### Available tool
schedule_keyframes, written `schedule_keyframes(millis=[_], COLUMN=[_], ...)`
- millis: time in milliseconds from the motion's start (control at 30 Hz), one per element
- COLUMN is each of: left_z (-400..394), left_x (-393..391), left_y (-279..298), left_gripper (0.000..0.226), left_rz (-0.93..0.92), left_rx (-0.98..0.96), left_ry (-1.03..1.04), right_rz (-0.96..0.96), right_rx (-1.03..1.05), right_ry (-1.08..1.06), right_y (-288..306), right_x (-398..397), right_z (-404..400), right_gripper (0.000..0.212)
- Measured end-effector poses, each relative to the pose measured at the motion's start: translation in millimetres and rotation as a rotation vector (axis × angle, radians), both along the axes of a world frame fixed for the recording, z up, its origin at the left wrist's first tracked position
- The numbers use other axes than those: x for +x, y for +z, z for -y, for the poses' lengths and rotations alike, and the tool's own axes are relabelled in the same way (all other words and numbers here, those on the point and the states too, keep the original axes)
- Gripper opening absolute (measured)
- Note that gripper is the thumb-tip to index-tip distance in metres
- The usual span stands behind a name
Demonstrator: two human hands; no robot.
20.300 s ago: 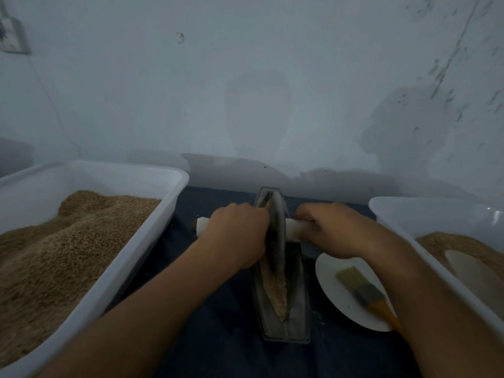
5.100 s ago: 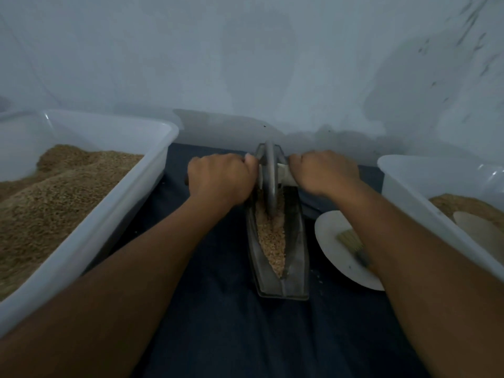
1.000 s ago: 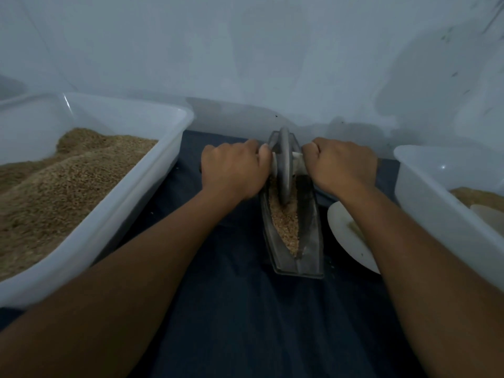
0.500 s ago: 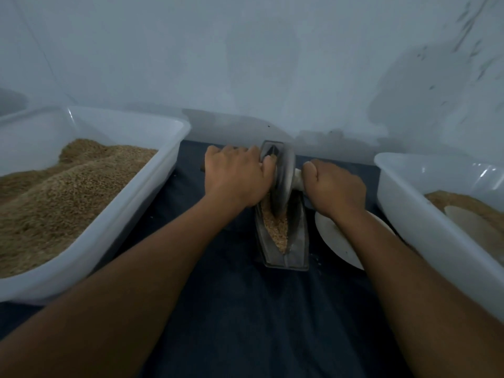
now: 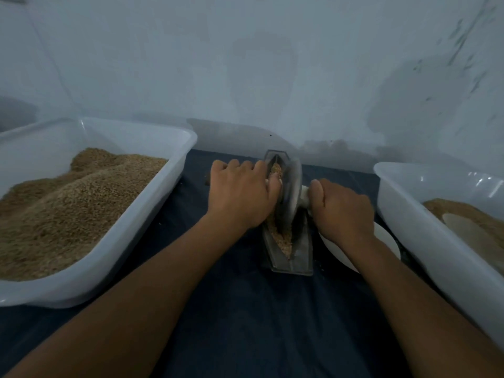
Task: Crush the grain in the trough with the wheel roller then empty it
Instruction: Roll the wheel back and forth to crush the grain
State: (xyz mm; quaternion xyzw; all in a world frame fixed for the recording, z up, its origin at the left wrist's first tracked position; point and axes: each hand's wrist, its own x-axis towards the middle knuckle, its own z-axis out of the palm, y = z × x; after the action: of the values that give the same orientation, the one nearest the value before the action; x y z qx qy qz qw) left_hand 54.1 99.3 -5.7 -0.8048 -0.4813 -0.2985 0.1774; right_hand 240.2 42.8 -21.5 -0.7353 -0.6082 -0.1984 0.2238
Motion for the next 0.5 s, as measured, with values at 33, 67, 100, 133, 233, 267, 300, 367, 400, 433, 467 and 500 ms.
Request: schedule_keyframes(millis=[33,67,100,133,233,267,300,367,400,433,467,500], left_z=[-1.9,-4.5,-7.1,-9.8,-12.2,-11.9,-11.5,-10.8,-10.6,-10.2,-9.4,-8.1], left_x=[-0.3,-0.5,-0.3,0.6,1.5,0.9,0.2,-2.1,-3.0,-3.3,-3.3,-2.9], left_y=[1.0,1.9,3.0,4.3,7.7,8.2,8.6,9.9,10.7,11.9,13.2,14.6], left_gripper=[0.039,0.041,0.044,0.048,0.057,0.060,0.062,0.065,0.065,0.065,0.064,0.063], left_rz=[-0.011,-0.026,-0.039,-0.052,-0.059,-0.053,-0.046,-0.032,-0.027,-0.023,-0.022,-0.024], left_rx=[-0.009,-0.030,-0.055,-0.075,-0.110,-0.122,-0.135,-0.168,-0.188,-0.206,-0.219,-0.226], left_ry=[0.002,0.002,0.002,0.005,0.030,0.035,0.035,0.030,0.029,0.029,0.032,0.034], right_rz=[-0.002,-0.004,-0.007,-0.015,-0.047,-0.048,-0.043,-0.033,-0.037,-0.045,-0.055,-0.066], right_rx=[0.003,0.009,0.013,0.013,-0.006,-0.014,-0.027,-0.064,-0.084,-0.105,-0.128,-0.153], right_ry=[0.001,-0.003,-0.009,-0.014,-0.019,-0.023,-0.025,-0.018,-0.011,-0.004,0.005,0.016], right_y=[0.3,0.7,1.5,2.3,5.0,6.1,7.3,10.6,12.6,14.9,17.7,20.6], right_x=[-0.1,0.1,0.4,1.0,3.2,4.2,5.2,6.1,6.6,7.2,7.9,8.4], right_z=[0.0,-0.3,-0.6,-1.5,-3.3,-3.9,-4.4,-4.8,-4.7,-4.3,-3.7,-2.8], right_gripper=[0.039,0.039,0.039,0.039,0.043,0.045,0.047,0.052,0.054,0.056,0.058,0.059])
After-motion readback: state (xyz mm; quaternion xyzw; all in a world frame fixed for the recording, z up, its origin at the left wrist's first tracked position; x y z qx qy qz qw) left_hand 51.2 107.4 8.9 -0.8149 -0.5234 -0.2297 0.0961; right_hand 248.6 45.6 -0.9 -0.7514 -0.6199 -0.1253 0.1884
